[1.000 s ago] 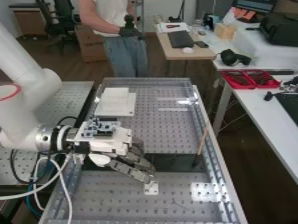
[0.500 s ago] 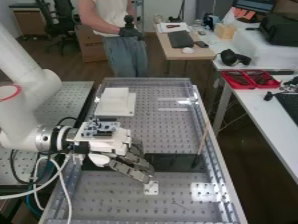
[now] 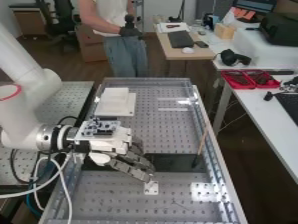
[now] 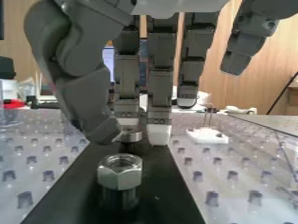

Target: Grab the bearing and place it in the white container

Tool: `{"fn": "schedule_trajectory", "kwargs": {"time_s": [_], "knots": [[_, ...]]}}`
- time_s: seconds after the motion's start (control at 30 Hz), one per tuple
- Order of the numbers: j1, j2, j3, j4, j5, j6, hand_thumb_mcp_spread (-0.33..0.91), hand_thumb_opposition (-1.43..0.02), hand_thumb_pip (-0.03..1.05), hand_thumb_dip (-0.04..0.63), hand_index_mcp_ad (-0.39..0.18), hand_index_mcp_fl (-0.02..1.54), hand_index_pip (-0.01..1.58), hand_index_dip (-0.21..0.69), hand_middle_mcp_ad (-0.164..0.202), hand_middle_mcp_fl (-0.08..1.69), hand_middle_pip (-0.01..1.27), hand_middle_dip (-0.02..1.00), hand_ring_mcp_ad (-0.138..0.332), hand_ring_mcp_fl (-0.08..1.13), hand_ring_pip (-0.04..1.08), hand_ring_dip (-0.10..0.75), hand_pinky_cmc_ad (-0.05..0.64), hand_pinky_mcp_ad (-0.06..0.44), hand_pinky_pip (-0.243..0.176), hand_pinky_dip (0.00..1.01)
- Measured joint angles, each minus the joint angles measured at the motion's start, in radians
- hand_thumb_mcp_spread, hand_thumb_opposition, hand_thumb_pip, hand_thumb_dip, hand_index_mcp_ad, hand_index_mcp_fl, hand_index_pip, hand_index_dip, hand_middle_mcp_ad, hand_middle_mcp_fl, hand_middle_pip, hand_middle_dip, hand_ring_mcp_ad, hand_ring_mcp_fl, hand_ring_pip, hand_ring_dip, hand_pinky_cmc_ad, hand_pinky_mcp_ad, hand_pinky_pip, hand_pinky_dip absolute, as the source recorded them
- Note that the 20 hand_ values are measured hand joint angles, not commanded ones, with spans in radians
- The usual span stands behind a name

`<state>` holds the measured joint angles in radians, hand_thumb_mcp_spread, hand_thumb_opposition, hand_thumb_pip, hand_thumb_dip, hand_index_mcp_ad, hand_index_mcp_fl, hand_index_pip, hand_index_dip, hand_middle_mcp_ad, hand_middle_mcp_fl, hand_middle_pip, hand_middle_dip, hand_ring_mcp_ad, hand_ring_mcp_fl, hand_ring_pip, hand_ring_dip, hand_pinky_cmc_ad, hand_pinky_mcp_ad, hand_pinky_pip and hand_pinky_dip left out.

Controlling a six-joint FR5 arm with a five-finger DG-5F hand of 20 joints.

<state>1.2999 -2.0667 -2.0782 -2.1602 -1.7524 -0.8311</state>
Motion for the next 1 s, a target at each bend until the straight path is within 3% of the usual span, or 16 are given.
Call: {"fn": "schedule_trajectory", "kwargs": {"time_s": [0.13,0.3,1.0], "knots": [[0.000,0.000,0.003,-0.004,0.000,-0.001,0.51,-0.84,0.62,0.298,-0.065,0.43,1.17,0.040,0.045,0.70,0.63,0.68,0.079,0.39,0.16,0.529,0.340,0.297,-0.010,0.18],[0.000,-0.001,0.003,-0.001,0.000,-0.003,0.52,-0.84,0.62,0.298,-0.065,0.44,1.17,0.044,0.044,0.71,0.63,0.68,0.079,0.39,0.16,0.529,0.332,0.278,-0.012,0.18],[0.007,-0.002,0.003,0.000,0.007,-0.035,0.52,-0.84,0.62,0.298,-0.066,0.42,1.17,0.044,0.044,0.70,0.65,0.68,0.079,0.39,0.17,0.529,0.330,0.278,-0.010,0.18]]}}
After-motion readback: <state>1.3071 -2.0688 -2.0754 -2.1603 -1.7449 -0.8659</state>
